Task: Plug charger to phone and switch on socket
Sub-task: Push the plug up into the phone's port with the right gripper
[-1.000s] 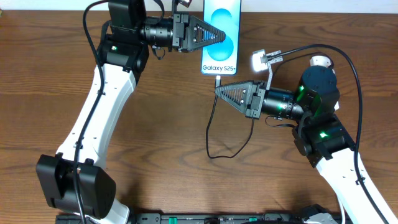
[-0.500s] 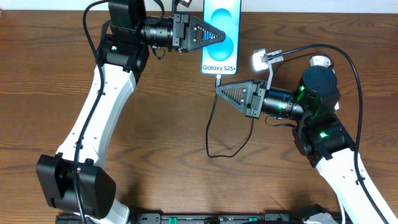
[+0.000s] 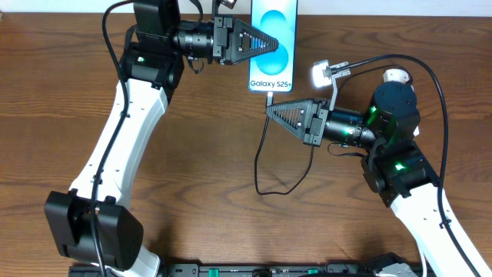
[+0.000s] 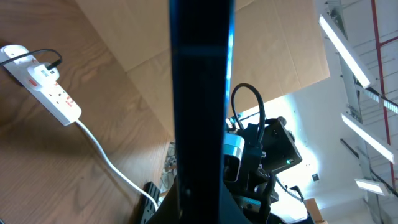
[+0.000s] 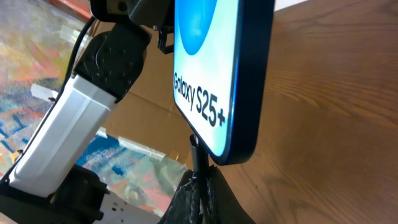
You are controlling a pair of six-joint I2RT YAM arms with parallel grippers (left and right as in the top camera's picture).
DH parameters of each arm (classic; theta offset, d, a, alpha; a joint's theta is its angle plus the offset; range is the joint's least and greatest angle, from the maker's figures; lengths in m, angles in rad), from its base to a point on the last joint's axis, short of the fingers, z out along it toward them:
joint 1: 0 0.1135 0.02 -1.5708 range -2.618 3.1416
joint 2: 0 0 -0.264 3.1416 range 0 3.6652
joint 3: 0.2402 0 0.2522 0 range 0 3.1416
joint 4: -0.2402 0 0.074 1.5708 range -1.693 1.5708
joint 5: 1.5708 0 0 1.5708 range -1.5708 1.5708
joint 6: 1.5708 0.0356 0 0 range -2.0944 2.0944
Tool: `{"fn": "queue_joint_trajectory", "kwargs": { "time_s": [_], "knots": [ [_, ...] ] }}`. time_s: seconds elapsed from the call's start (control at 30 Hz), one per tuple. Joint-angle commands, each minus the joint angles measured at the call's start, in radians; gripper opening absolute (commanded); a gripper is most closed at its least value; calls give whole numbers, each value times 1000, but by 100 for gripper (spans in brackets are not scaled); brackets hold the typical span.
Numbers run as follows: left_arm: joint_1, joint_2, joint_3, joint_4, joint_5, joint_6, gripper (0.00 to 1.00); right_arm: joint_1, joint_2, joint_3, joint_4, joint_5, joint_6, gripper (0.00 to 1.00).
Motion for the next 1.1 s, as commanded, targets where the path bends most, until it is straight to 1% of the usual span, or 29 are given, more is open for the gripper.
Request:
{"fn": "queue_joint_trajectory", "kwargs": {
  "time_s": [0.0, 0.43, 0.83, 1.07],
  "knots": [
    [2, -7, 19, 5, 44, -1, 7, -8, -3, 3, 5, 46, 13, 1],
    [2, -7, 19, 5, 51, -1, 7, -8, -3, 3, 9, 57, 82, 1],
    [2, -7, 19, 5, 62, -2, 7, -8, -3, 3, 14, 80, 82, 1],
    [-1, -7, 19, 5, 62, -2, 7, -8, -3, 3, 38, 139, 82, 1]
  ]
}}
